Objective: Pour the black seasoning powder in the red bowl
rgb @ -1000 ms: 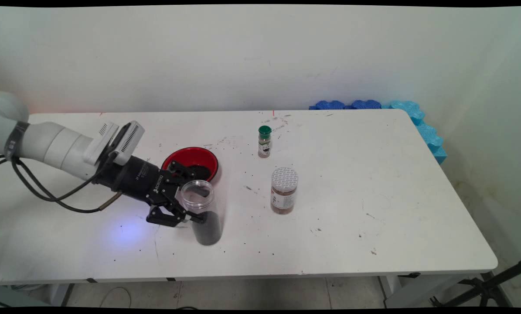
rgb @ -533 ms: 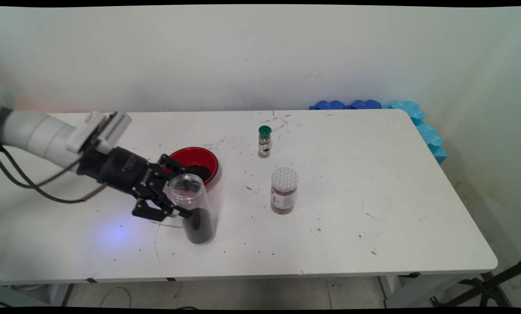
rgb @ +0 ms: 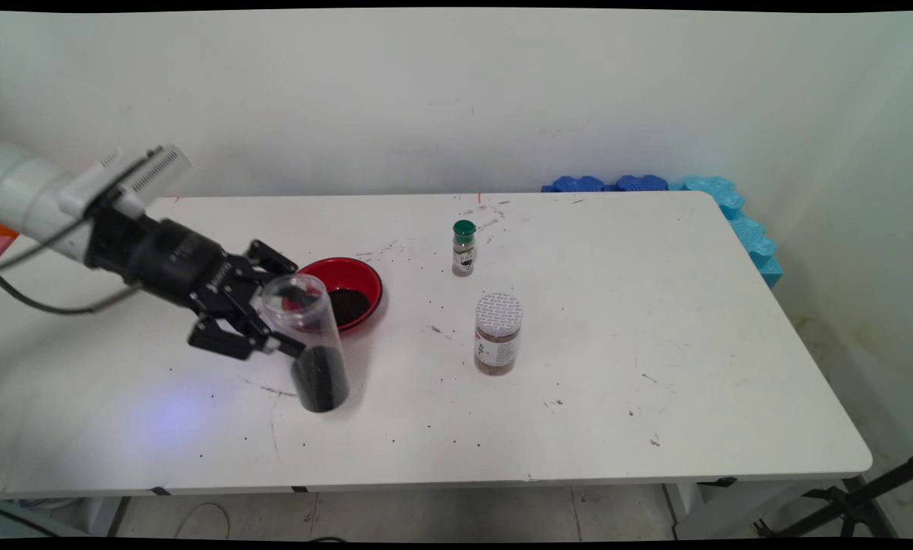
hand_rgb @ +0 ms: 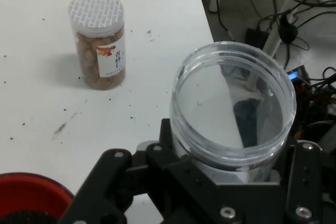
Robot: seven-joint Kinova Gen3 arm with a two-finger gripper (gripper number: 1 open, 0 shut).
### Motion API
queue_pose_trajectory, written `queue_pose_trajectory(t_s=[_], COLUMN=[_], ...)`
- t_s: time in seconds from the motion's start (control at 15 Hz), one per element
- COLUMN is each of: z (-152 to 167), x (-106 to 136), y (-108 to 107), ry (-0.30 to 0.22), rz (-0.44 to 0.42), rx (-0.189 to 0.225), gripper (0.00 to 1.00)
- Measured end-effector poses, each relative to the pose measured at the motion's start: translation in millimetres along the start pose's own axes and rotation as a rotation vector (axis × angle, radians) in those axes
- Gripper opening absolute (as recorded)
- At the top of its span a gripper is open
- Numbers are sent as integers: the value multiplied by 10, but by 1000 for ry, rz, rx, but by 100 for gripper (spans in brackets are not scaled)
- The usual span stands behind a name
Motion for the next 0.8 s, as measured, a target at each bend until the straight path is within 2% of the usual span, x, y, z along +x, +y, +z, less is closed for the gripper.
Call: queue_pose_trajectory(t_s=[0.47,0.8], z=[-449,-623], x=[290,469], y=[-183,-360], ry=[-23,-10], rz=[-97,-252], rx=[-41,-69], gripper=[0,0])
